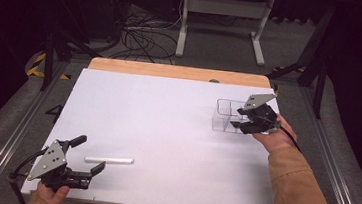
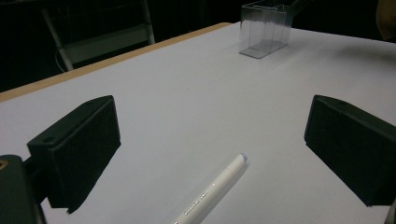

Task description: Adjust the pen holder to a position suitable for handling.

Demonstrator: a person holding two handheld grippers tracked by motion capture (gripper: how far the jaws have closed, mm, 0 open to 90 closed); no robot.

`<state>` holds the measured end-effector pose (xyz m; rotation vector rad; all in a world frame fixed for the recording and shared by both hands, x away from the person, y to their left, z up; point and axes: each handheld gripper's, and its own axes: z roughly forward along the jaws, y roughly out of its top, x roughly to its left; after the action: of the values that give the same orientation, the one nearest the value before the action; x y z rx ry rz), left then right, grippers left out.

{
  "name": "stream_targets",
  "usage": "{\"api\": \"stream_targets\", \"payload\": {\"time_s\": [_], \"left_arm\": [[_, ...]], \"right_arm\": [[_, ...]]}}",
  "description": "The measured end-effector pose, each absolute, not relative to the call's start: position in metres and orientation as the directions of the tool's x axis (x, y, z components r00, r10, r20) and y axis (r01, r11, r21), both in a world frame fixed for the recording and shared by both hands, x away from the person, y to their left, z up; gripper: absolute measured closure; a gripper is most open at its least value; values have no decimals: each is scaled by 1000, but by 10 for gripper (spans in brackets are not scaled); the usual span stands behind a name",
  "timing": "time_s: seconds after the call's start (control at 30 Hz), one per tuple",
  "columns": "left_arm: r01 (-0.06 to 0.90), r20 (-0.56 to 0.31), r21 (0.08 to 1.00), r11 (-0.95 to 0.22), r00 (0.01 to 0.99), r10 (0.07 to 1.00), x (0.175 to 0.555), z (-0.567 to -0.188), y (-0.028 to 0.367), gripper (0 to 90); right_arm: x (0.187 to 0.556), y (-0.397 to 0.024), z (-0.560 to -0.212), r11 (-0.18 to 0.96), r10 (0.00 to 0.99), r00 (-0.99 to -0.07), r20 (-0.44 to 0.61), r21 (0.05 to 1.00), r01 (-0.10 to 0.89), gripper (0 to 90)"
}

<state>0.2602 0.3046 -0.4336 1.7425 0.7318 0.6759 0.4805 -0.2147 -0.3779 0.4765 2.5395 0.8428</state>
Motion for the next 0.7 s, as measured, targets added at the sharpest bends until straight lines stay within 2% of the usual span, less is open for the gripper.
{"api": "stream_targets", "payload": {"time_s": [0.53, 0.57, 0.7], "left_arm": [[145, 86, 961, -236, 655, 751, 260, -434, 305, 42], [145, 85, 961, -236, 655, 751, 260, -434, 305, 42], [145, 84, 961, -235, 656, 750, 260, -434, 305, 42]], "right_arm": [[498, -203, -397, 800, 427, -860, -278, 560, 216, 562], [498, -201, -399, 794, 448, -847, -284, 562, 232, 571], [499, -199, -401, 821, 416, -862, -291, 527, 218, 598]]}}
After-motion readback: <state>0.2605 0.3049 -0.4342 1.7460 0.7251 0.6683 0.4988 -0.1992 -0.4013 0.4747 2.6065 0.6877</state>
